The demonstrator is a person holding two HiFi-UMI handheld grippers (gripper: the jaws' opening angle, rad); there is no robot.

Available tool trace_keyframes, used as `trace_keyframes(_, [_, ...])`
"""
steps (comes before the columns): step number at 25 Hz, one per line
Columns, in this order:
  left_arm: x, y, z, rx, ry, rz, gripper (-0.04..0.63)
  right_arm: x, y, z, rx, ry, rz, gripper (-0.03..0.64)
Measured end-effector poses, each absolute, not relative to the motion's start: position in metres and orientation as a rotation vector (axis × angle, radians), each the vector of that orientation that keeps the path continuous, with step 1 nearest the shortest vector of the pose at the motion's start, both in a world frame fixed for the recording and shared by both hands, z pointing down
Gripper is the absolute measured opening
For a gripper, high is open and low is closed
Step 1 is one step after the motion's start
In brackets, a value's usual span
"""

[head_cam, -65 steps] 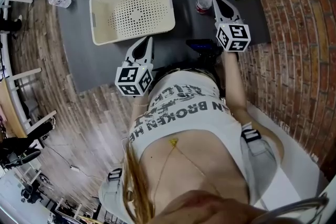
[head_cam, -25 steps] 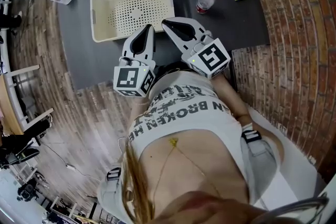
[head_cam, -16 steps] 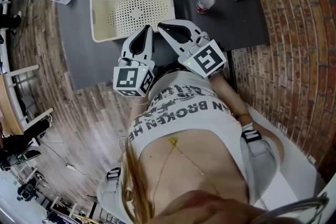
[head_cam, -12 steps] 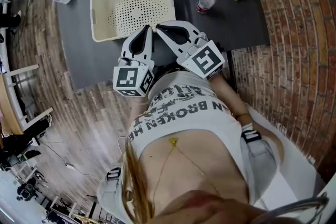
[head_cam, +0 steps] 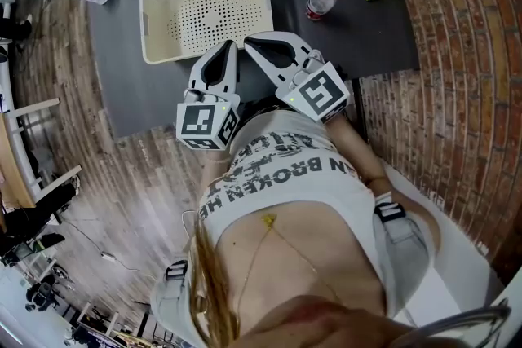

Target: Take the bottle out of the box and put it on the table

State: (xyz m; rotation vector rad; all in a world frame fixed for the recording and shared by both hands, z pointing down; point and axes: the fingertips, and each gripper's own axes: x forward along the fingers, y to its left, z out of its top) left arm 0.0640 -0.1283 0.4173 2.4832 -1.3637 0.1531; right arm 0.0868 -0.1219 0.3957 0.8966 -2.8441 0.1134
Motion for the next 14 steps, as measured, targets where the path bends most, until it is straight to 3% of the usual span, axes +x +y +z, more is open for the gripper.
trace_keyframes(14, [0.0682, -0.1281, 0.4186, 2.496, -1.340, 0.167, 0.005, 0.0890, -0.1249, 0.4025, 0.878, -2.790, 0.026, 0.009])
